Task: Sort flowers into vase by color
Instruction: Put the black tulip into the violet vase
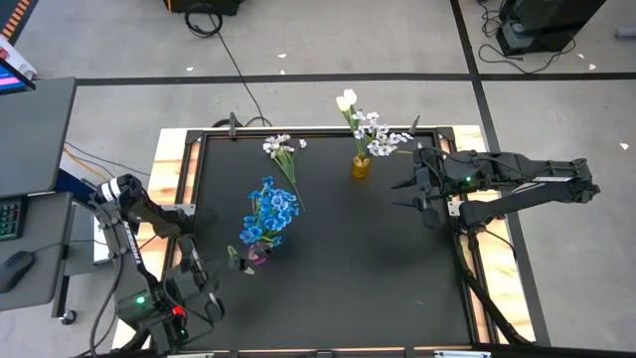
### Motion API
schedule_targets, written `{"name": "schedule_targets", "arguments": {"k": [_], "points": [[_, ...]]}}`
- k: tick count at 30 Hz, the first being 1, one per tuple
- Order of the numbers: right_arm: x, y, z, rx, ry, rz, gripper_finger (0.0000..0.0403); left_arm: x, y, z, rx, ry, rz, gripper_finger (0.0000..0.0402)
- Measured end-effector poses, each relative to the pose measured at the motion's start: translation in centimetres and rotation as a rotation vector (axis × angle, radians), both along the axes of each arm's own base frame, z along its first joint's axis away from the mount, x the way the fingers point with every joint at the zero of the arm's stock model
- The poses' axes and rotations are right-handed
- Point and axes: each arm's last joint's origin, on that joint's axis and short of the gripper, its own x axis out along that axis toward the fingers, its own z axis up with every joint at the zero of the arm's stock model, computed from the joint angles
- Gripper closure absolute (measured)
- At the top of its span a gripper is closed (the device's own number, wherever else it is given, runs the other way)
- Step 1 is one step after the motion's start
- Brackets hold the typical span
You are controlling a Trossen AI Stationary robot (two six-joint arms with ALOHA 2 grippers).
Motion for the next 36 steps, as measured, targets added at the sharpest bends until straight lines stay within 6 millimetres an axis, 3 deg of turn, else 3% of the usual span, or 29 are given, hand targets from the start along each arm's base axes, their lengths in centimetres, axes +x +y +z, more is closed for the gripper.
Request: {"name": "schedule_targets", "arguments": {"k": [6,11,25,36], "points": [[0.0,0.0,0.1,0.0,-0.007,0.0,0.0213,0.2,0.6,0.5,-0.055,-0.027,0.016,0.0381],[0.1,0.0,0.1,0.001,-0.015,0.0,0.0213,-0.5,2.7,2.4,-0.132,-0.065,0.029,0.0381],[0.2,0.0,0.3,-0.001,-0.035,0.002,0.0213,-5.3,8.2,7.2,-0.092,-0.044,-0.084,0.0381],[0.2,0.0,0.4,0.023,-0.051,-0.011,0.0213,-8.7,14.4,9.6,-0.067,-0.028,-0.202,0.0381]]}}
